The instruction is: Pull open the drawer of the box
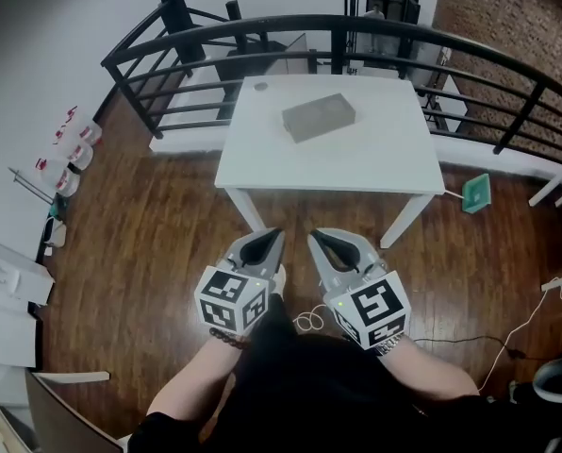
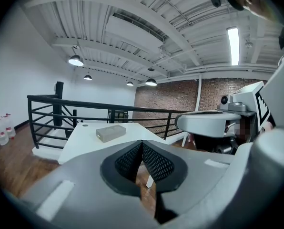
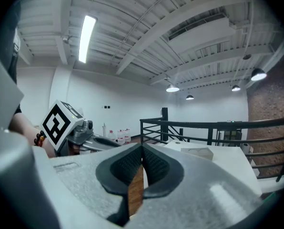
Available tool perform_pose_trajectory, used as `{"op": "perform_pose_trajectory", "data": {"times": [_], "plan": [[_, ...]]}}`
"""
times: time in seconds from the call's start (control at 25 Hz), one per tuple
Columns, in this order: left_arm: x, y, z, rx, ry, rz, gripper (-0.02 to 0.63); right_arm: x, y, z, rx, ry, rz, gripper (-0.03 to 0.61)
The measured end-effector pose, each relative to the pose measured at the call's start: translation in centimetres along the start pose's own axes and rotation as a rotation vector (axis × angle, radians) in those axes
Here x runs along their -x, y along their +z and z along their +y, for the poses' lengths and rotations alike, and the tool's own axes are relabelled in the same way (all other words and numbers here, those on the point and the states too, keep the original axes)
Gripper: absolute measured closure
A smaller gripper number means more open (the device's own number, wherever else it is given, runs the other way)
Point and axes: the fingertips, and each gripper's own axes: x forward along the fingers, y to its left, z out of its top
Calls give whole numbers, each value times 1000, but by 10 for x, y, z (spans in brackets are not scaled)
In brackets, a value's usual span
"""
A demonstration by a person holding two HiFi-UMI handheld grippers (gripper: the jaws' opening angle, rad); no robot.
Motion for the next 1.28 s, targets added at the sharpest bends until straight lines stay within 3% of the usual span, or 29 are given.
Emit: {"op": "perform_pose_trajectory", "data": {"times": [0.32,0.76,1.28], "plan": [[-54,20,69,10,-64,-1,588,-79,8,-37,-1,-53,4,586],[-170,36,185,163,-215,95,568,-211,5,-115,-51,-159,101,586],[-295,13,283,412,-295,218,548,-317,-18,-184,-79,-227,228,586]]}}
